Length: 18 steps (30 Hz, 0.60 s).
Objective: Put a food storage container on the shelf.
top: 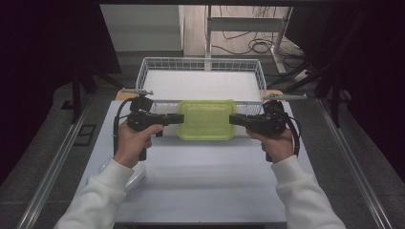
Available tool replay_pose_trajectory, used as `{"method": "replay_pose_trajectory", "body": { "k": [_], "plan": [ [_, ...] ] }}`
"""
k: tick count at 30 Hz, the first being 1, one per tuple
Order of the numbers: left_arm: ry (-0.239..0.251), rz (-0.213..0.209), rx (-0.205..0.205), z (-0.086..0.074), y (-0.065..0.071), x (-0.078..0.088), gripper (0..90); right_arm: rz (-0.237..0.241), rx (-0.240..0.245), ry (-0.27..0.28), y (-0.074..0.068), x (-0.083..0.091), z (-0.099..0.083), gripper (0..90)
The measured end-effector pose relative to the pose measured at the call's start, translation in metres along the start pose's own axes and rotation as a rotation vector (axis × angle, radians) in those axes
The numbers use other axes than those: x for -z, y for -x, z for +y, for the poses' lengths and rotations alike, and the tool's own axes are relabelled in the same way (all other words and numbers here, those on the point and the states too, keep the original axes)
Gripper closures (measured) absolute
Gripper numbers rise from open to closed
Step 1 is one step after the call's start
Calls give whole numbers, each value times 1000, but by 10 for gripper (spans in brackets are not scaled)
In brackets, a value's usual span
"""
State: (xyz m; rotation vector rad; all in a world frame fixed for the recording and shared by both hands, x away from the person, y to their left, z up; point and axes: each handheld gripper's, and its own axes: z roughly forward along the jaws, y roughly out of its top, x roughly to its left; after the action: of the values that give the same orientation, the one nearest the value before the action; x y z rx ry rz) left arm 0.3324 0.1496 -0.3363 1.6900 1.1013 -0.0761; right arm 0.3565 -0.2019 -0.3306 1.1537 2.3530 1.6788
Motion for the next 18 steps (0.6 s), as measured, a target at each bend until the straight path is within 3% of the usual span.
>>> {"method": "replay_pose_trajectory", "body": {
  "k": [8, 18],
  "plan": [
    [-1, -30, 7, 8, -3, -1, 787, 10, 2, 7, 4, 1, 7, 782],
    [-2, -15, -16, 24, -2, -5, 787, -6, 7, 6, 11, 1, 19, 783]
  ]
}}
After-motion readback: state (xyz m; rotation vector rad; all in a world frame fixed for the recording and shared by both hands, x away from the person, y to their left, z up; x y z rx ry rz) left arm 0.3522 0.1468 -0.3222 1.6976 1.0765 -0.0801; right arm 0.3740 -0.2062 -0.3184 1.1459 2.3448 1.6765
